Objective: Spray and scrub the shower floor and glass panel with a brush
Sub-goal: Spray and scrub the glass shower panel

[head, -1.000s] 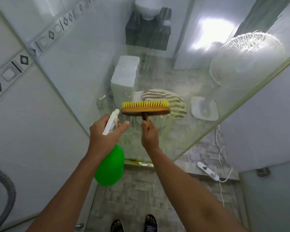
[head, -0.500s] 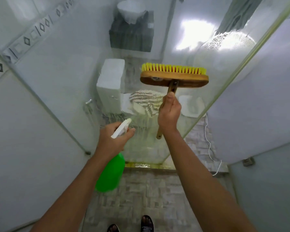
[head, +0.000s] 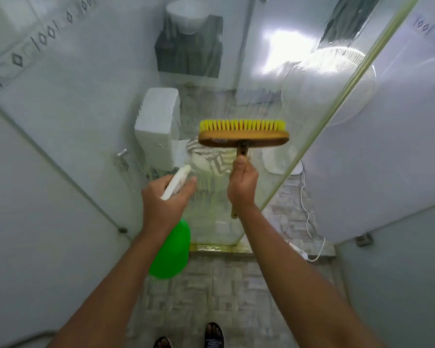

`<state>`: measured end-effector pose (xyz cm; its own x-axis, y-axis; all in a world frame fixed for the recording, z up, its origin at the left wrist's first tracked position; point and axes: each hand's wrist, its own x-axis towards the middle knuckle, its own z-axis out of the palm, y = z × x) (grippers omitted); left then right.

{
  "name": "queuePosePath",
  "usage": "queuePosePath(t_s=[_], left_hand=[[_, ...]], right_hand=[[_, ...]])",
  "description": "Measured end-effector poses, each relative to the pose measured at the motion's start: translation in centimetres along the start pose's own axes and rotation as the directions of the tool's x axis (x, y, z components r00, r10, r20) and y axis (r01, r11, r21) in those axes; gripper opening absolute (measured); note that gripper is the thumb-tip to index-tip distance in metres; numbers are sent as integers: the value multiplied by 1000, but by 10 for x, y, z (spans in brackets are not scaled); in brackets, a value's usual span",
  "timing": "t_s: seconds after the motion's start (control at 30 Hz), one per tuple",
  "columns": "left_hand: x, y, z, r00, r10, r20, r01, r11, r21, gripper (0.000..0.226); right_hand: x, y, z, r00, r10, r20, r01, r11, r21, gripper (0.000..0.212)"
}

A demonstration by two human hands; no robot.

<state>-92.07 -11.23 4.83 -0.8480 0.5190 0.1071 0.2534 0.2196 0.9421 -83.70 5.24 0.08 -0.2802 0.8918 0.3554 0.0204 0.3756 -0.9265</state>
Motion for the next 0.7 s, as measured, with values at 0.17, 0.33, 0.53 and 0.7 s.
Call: queuePosePath(t_s=[0.17,0.33,0.53,0.7], left_hand=[[4,6,-4,995,99,-25,-99,995,29,27],[3,-2,-3,991,128,-43,-127,991,32,28],[-2,-11,-1,994,96,-50,-96,995,9,29],[-3,-15,1,995,72,-63,-73,997,-6,31]], right_hand=[[-77,90,-2,929,347,125,-316,924,-215,47],[-94,102,-6,882,451,133,-401,869,-291,52],[-33,15,-2,985,117,124,-106,990,-91,34],[-8,6,5,991,-17,133,23,999,-40,29]])
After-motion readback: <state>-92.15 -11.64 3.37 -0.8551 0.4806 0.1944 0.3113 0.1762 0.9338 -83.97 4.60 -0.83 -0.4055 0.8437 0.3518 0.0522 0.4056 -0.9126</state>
